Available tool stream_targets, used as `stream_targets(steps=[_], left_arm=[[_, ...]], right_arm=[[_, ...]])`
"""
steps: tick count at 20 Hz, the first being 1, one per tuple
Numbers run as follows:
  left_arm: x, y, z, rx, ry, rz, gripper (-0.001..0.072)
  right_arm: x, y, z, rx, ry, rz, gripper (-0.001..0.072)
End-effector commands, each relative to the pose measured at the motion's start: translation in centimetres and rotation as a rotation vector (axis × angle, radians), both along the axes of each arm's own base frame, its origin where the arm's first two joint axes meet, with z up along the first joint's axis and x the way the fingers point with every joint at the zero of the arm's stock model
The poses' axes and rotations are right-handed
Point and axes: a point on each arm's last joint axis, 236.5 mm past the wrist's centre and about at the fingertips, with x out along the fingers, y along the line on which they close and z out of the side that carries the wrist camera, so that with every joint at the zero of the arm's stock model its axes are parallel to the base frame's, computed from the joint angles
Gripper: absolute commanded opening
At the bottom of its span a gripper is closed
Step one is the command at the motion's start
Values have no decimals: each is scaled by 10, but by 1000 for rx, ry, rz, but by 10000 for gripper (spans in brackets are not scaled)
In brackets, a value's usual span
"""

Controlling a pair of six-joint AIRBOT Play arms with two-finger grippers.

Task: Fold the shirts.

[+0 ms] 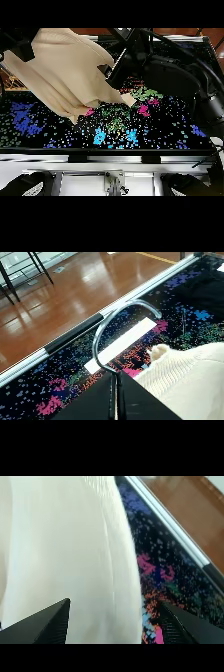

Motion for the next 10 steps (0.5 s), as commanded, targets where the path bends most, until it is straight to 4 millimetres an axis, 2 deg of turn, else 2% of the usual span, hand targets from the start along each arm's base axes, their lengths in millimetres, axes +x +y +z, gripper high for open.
stream_targets(steps=[1, 4, 5, 6, 7, 8, 10], left_arm=[[-6, -6, -3, -8, 21, -30, 39], [-12, -15, 4, -25, 1, -77, 39], [-11, -15, 6, -32, -6, -75, 39], [-10, -14, 8, -37, -15, -68, 40], [-5, -10, 11, -36, -31, -48, 40], [-1, -5, 13, -34, -48, -28, 41], [10, 4, 13, -23, -67, 12, 45]], right_arm=[[3, 8, 6, 30, -36, 22, 664], [-1, 22, -8, 67, 55, 60, 663], [-4, 27, -13, 77, 90, 78, 638], [-8, 29, -18, 74, 115, 94, 461], [-10, 28, -19, 64, 117, 100, 248], [-11, 27, -16, 63, 106, 97, 75], [-8, 20, 5, 100, 47, 68, 69]])
